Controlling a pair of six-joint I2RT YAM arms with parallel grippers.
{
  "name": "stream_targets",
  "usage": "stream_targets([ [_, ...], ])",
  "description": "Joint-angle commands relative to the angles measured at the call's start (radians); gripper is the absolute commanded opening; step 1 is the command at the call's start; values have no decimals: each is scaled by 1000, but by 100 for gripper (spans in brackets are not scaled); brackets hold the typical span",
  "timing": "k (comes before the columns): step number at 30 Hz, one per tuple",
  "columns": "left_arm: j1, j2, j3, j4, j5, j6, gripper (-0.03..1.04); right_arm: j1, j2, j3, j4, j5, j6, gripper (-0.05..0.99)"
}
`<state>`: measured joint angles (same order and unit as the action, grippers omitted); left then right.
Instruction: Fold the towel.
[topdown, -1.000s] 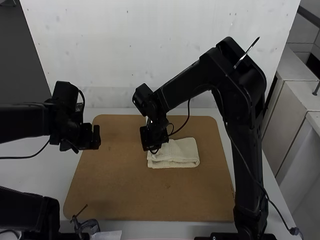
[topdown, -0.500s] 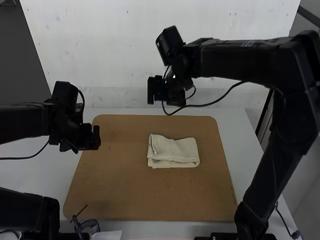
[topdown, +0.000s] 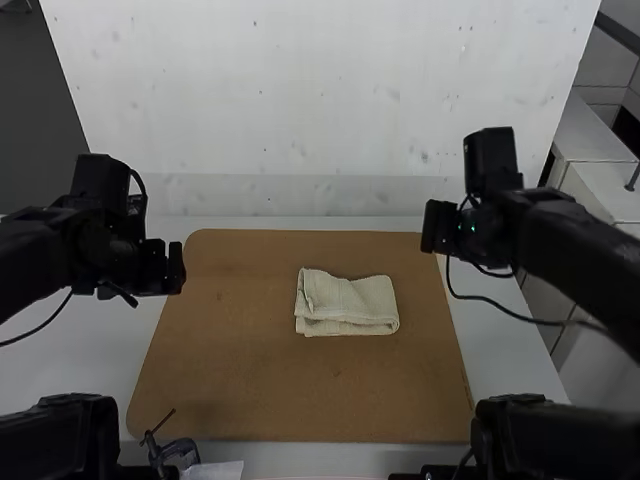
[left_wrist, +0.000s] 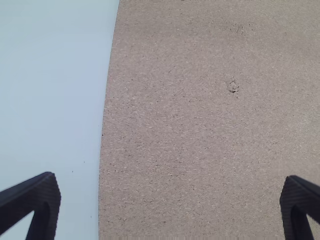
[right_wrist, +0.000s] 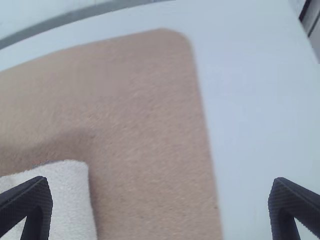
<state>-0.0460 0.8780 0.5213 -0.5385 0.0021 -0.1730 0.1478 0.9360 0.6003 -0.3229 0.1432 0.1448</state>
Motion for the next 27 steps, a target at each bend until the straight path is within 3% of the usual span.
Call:
stream_targets([
  [1, 5, -119, 25, -38, -8, 7, 98, -56, -186, -83, 10, 2, -120, 94],
  [6, 5, -255, 28, -109, -10, -11, 98, -83, -433, -169, -27, 1, -140, 94],
  [15, 3, -508, 11, -150, -45, -11, 98, -83, -733, -260, -58, 12, -180, 94],
  [22, 3, -698, -41, -152, -59, 9, 98, -79, -945, -307, -93, 4, -218, 94],
  [27, 3, -740, -64, -184, -60, 38, 98, -74, -948, -303, -117, 7, -218, 94],
])
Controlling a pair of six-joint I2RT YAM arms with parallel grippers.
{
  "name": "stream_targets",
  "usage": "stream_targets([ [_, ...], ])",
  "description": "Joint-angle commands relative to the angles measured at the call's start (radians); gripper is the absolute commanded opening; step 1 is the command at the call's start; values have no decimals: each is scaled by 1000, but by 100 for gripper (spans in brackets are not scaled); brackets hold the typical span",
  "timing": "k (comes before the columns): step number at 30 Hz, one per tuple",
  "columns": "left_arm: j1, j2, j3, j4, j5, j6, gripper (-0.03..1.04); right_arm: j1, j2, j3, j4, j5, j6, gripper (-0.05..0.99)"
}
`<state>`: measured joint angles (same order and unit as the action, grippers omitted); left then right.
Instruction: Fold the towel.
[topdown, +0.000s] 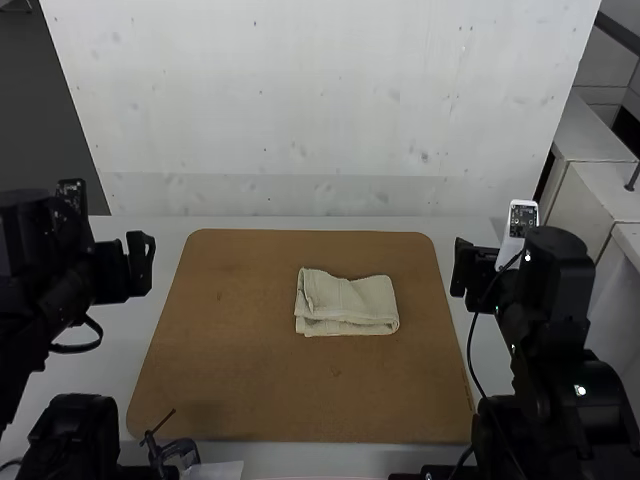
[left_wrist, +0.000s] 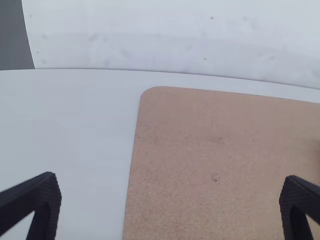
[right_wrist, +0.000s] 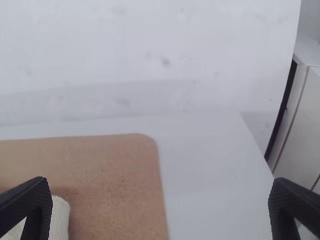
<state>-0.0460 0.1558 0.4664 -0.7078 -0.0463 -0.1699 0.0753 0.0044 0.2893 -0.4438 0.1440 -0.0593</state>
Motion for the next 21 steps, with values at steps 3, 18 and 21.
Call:
stream_targets([
  [3, 5, -16, -12, -30, -13, 63, 99, -3, -17, 5, -1, 11, -14, 94],
  [18, 1, -12, 3, -257, -98, 12, 98, -8, -12, 37, -87, 29, -16, 94],
  [21, 3, -12, 25, -298, -102, -20, 98, -8, -12, 56, -116, 28, -16, 94],
])
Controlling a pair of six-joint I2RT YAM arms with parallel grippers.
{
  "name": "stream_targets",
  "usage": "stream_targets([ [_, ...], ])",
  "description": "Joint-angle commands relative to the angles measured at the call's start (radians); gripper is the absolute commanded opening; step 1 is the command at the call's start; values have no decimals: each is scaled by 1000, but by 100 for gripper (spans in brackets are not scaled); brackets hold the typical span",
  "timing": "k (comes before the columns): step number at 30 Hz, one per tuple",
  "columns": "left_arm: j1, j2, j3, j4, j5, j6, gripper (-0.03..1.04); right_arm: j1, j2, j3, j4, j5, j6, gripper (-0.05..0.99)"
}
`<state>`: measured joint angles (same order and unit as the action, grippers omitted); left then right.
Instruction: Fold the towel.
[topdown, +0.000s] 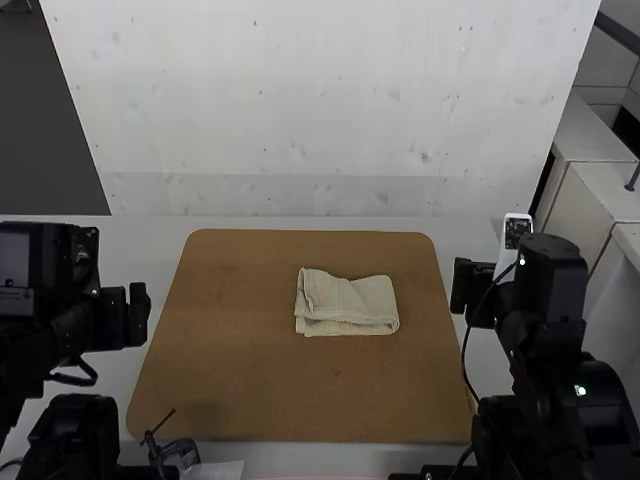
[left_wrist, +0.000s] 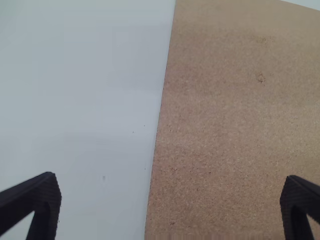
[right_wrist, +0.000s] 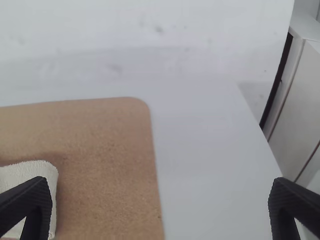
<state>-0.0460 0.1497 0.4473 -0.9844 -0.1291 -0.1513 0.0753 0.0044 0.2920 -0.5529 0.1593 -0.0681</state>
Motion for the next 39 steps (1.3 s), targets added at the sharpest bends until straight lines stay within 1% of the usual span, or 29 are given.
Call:
stream_targets([
  [1, 3, -6, 50, -45, -23, -62, 99, -8, -11, 58, -13, 13, -7, 94],
  [3, 3, -6, 54, -80, -24, -87, 99, -8, -9, 58, -15, 13, -9, 94],
  [4, 3, -6, 51, -85, -24, -88, 99, -8, -9, 58, -16, 13, -9, 94],
  [8, 3, -6, 37, -82, -35, -91, 99, -8, -7, 65, -33, 11, -9, 94],
  [11, 5, -6, 64, -82, -38, -116, 99, -9, -7, 64, -33, 9, -13, 94],
  [13, 11, -6, 60, -82, -50, -129, 99, -9, -7, 61, -35, 9, -13, 94],
  [14, 31, -21, 53, -76, -50, -120, 98, -9, -7, 59, -35, 8, -13, 94],
  [15, 52, -73, 39, -45, -50, -116, 98, -9, -7, 56, -35, 8, -13, 94],
  [16, 54, -93, 28, -28, -52, -126, 98, -8, -7, 55, -33, 8, -13, 94],
  [17, 44, -105, 30, -28, -56, -133, 98, -9, -7, 55, -33, 6, -13, 94],
  [18, 46, -105, 33, -28, -55, -126, 98, -9, -7, 52, -31, 5, -13, 94],
  [19, 46, -108, 34, -30, -53, -103, 98, -8, -9, 52, -33, 3, -15, 94],
  [21, 49, -127, 30, -30, -53, -8, 98, -8, -7, 53, -42, 2, -21, 94],
  [22, 54, -127, 28, -30, -41, 47, 99, -9, -9, 58, -55, -3, -22, 94],
  [24, 58, -128, 24, -30, -26, 107, 99, -9, -9, 61, -73, -7, -25, 94],
  [26, 57, -130, 21, -30, -4, 114, 99, -9, -9, 62, -93, -7, -27, 94],
  [28, 49, -131, 19, -30, -1, 110, 99, -9, -7, 67, -108, -12, -25, 94],
  [29, 48, -131, 18, -30, 8, 108, 99, -9, -7, 67, -116, -12, -24, 94],
  [32, 48, -131, 14, -30, 51, 104, 99, -9, -7, 75, -139, -15, -15, 95],
  [35, 49, -133, 18, -30, 68, 104, 99, -9, -6, 96, -188, -15, -10, 95],
  [37, 49, -134, 18, -30, 83, 108, 99, -9, -6, 108, -220, -27, 2, 95],
  [39, 49, -134, 14, -30, 83, 111, 99, -9, -6, 122, -269, -33, 7, 95],
])
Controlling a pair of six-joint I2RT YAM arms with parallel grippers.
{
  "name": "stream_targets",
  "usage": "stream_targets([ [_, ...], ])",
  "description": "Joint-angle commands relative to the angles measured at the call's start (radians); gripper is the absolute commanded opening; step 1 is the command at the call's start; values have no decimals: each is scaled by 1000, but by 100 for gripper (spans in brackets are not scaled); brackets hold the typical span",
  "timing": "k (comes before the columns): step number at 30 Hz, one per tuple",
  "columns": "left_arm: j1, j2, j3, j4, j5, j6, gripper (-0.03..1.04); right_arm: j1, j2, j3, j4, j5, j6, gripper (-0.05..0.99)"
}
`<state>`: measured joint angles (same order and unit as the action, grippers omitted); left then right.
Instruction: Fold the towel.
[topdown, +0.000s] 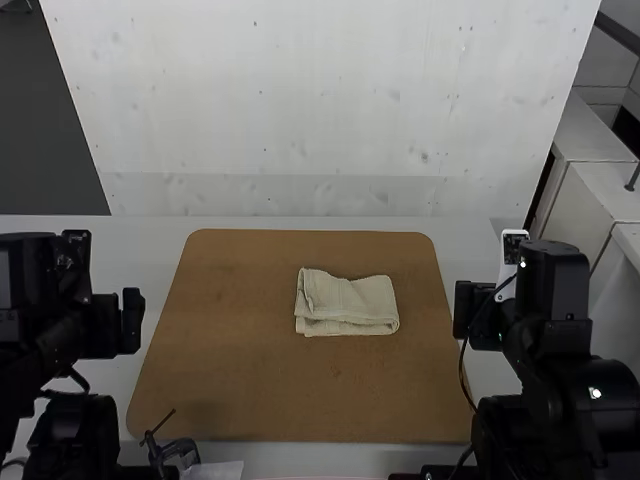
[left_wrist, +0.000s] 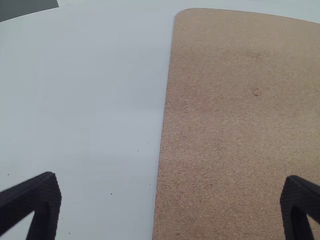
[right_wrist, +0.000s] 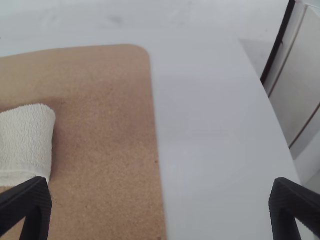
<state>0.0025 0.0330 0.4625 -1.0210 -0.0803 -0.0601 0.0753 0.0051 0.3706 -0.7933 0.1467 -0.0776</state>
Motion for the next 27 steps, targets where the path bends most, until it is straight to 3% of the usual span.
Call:
stream_targets([
  [1, 1, -18, -1, 7, 34, 20, 99, -9, -7, 48, -49, -21, 22, 95],
  [11, 5, -16, 2, 7, 33, 19, 99, -2, -13, 77, -178, -96, 102, 96],
  [27, 5, -16, 2, 7, 33, 19, 99, -3, -13, 77, -176, -96, 104, 96],
])
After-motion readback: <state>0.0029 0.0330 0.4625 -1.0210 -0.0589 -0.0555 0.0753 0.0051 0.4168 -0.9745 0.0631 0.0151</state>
